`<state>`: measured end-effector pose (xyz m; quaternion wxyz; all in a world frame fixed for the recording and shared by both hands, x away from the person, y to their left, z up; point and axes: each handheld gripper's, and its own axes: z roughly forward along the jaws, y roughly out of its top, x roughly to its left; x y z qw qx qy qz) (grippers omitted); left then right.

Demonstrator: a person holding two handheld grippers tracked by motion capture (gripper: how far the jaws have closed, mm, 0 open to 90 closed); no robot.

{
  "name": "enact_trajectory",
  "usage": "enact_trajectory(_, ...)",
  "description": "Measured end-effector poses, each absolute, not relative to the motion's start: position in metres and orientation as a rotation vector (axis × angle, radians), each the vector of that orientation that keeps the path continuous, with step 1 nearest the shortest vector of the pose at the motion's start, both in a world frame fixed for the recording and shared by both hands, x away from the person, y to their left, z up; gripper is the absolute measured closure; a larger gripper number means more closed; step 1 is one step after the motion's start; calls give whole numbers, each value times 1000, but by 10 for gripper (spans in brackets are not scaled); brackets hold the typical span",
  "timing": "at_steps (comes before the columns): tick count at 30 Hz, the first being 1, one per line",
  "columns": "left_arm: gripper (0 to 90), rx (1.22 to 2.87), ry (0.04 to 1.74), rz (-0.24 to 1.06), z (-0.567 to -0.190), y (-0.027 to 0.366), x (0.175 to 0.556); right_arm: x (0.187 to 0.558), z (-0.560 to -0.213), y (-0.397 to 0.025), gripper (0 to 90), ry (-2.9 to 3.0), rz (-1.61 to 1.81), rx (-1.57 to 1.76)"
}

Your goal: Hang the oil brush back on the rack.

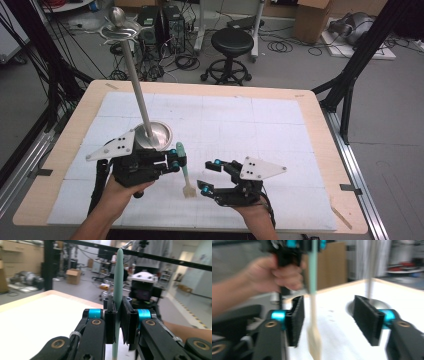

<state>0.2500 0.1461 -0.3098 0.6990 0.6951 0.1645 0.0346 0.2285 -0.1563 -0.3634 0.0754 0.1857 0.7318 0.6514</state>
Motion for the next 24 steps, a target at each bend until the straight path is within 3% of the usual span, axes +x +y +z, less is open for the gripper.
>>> enact_trajectory(7,827,1540,475,256,-282,162,266,224,-362,-184,241,2103,1740,671)
enact_trajectory(24,827,1547,604,414,-220,177,308,223,-366,-205,240,2082,1652,686)
